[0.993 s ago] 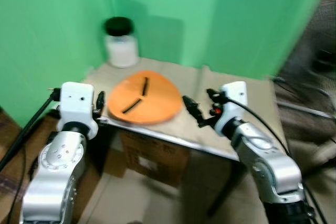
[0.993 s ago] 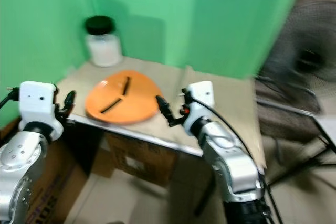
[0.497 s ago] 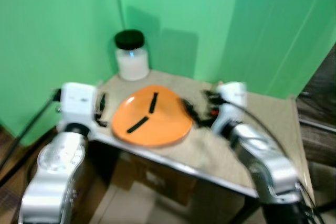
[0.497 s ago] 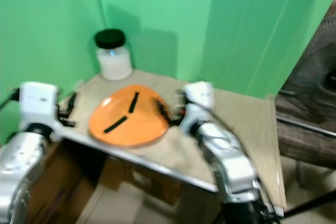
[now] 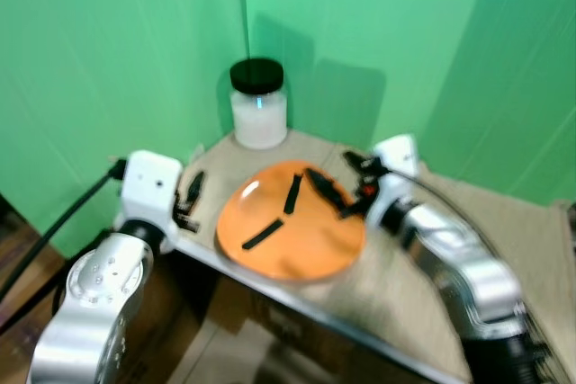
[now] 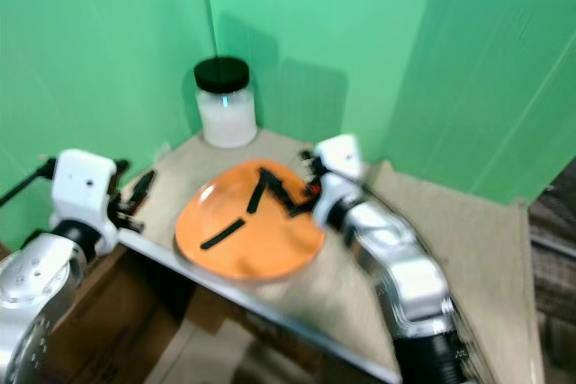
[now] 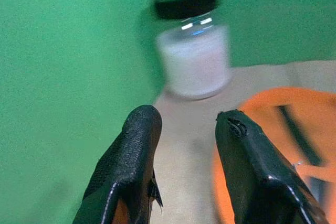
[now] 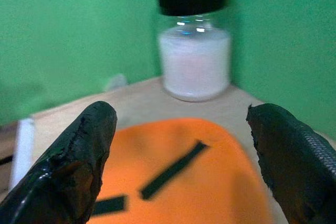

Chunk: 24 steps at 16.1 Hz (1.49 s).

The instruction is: Setting the table

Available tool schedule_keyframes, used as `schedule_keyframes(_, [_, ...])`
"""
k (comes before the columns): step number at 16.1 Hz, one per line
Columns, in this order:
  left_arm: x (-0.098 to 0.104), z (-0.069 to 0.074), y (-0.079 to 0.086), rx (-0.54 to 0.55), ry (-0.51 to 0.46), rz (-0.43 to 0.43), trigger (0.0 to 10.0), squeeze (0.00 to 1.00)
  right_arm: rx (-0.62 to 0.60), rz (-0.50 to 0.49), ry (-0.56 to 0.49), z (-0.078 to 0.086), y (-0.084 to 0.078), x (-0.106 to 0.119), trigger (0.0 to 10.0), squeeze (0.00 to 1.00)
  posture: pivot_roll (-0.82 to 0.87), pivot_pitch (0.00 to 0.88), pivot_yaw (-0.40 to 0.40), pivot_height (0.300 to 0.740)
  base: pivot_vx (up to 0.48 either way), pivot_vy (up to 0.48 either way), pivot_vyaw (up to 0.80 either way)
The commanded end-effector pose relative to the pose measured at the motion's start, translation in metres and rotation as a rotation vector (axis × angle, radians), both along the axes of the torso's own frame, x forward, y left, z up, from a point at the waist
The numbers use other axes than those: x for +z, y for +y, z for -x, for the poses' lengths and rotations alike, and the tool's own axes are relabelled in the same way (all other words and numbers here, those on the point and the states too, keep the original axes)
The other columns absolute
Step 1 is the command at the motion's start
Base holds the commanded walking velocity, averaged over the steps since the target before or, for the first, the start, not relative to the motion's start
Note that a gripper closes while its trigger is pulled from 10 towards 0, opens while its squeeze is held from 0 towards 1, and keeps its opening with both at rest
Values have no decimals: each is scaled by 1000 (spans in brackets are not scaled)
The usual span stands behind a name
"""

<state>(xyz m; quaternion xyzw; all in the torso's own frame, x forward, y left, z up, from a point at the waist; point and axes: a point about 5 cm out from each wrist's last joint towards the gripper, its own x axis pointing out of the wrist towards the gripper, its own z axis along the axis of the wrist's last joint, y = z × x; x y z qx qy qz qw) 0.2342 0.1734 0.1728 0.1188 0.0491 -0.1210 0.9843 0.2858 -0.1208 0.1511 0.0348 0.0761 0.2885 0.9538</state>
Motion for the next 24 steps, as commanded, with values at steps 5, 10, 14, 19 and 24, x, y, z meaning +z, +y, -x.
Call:
schedule_keyframes(5, [-25,-1,13,-257,142,-117,10000,0,18,-8,57,-10,-8,-5,10000,1000,-7,0,7,740,0,0,0])
schedule_keyframes(10, [-51,-22,33,-346,196,-145,10000,0,41,-30,45,-15,-5,-4,10000,1000,-18,0,2,740,0,0,0])
schedule_keyframes(14, [-61,-38,28,-392,163,-101,10000,0,54,-42,42,-15,-2,-4,10000,1000,-19,0,0,740,0,0,0])
schedule_keyframes(19, [-74,-47,23,-481,203,-136,10000,0,31,-32,57,-14,-12,-7,10000,1000,-42,0,8,740,0,0,0])
schedule_keyframes(24, [-83,-41,30,-501,230,-179,10000,0,-12,-44,60,-18,-19,-6,10000,0,-42,0,9,740,0,0,0])
